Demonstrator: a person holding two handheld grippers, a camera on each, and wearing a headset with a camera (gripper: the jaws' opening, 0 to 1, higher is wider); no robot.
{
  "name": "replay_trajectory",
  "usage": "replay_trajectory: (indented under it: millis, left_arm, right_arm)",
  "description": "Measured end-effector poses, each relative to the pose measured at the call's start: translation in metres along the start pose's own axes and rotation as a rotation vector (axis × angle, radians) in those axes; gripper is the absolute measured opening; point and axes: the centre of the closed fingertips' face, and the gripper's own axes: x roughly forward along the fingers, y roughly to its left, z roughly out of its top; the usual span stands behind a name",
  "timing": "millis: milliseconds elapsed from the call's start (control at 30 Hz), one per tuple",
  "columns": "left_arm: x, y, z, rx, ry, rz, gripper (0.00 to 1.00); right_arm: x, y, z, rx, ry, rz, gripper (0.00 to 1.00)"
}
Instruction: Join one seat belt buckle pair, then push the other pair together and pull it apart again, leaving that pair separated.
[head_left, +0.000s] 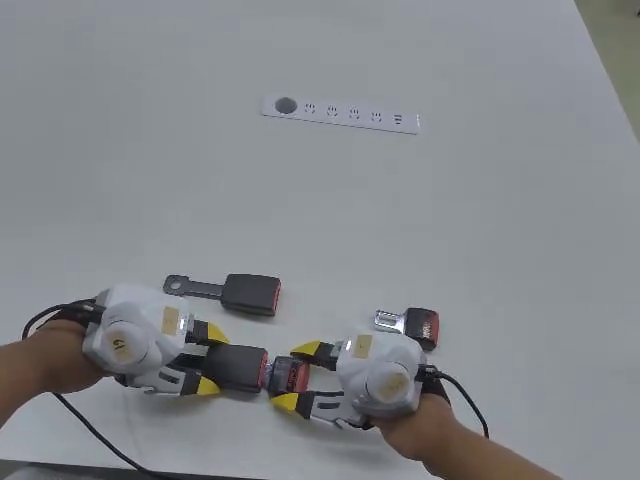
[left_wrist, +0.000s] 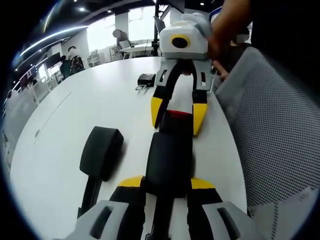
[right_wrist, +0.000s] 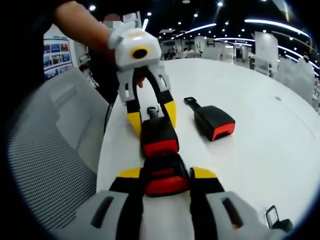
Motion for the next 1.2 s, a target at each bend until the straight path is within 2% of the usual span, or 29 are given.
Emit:
replay_trajectory:
  millis: [433,500,567,700,733,767,800,833,867,933,967,1033,1133,1200]
  left_arm:
    - [0.0,0.0,0.0,-0.004,0.001,0.002,0.33]
    - [0.001,0.0,0.001,-0.004,0.011,0.001,0.33]
    - [0.002,0.0,0.001,0.018,0.043,-0.008,0.34]
    - [0.003,-0.001,0.002,0.02,0.065,-0.003,0.35]
    - [0.003,-0.003,0.002,0.03,0.068,0.001,0.35]
    - [0.003,-0.003,0.002,0.033,0.066,0.01,0.35]
    - [0.001,-0.004,0.0,0.045,0.078,0.019,0.36]
    - [0.0,-0.006,-0.001,0.063,0.087,0.018,0.39]
    - [-0.001,-0.009,-0.001,0.061,0.085,0.016,0.44]
    - [-0.006,-0.012,0.0,0.029,0.072,0.017,0.55]
    - [-0.008,-0.012,0.003,0.02,0.053,0.025,0.6]
    - [-0.017,-0.006,0.013,-0.013,-0.005,0.066,0.63]
    - [-0.032,0.013,0.024,-0.022,-0.061,0.155,0.68]
    - [-0.039,0.019,0.029,-0.061,-0.086,0.163,0.73]
  right_arm:
    - [0.0,0.001,0.0,-0.001,-0.009,-0.008,0.36]
    - [0.0,0.001,0.001,-0.003,-0.008,-0.01,0.36]
    - [0.0,0.001,0.001,0.003,-0.008,-0.001,0.36]
    - [-0.001,0.001,0.002,0.001,-0.001,-0.002,0.38]
    - [-0.003,0.0,0.0,0.037,0.017,-0.021,0.38]
    - [-0.004,-0.002,0.002,0.076,0.007,-0.042,0.4]
    - [-0.008,-0.003,0.014,0.101,-0.069,-0.048,0.44]
    - [-0.009,-0.004,0.017,0.11,-0.094,-0.052,0.53]
    - [-0.015,-0.007,0.021,0.123,-0.124,-0.073,0.62]
    - [-0.022,-0.01,0.018,0.12,-0.111,-0.081,0.77]
    - [-0.026,-0.012,0.017,0.11,-0.11,-0.09,0.77]
    - [-0.038,-0.016,0.016,0.089,-0.106,-0.103,0.74]
    - [-0.054,-0.027,0.01,0.076,-0.089,-0.122,0.75]
    - [-0.066,-0.033,0.008,0.071,-0.099,-0.114,0.75]
